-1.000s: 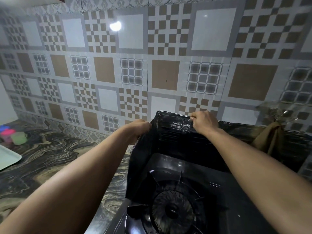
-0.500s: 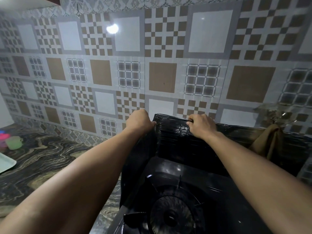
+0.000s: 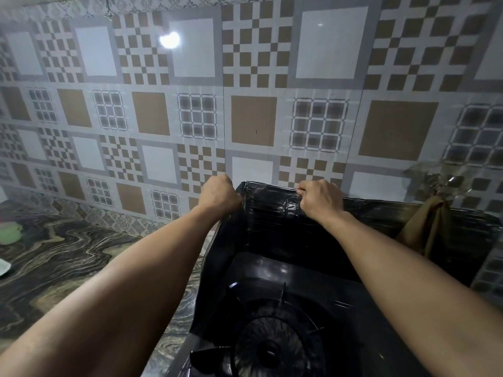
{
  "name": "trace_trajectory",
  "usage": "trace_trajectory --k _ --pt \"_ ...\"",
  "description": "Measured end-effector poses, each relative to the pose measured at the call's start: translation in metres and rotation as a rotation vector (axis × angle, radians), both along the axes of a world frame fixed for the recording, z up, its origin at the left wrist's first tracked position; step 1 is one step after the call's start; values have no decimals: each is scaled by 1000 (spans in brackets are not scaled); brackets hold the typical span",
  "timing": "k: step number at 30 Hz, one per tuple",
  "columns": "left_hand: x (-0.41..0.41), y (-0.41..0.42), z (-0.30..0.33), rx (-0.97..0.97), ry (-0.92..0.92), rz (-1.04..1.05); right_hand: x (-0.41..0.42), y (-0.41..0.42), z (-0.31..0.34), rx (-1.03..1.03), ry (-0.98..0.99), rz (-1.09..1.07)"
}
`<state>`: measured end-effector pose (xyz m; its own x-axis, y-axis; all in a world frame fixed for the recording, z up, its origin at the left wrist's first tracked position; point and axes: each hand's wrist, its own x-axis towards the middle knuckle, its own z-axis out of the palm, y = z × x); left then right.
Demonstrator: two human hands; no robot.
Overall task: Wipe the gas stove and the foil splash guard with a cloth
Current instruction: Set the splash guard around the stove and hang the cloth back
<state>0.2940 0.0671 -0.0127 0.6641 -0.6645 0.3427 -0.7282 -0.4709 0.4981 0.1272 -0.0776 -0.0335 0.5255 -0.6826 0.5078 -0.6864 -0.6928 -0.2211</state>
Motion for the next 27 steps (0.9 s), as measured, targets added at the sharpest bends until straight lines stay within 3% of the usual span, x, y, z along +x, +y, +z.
trace_trajectory --k 18,23,27 --pt "4 4 0 37 -46 6 14 -10 -1 45 -46 -45" --pt "0 6 0 51 84 64 6 -6 0 -17 -6 -12" --pt "-6 19 3 75 292 25 -3 -4 -2 -65 0 -10"
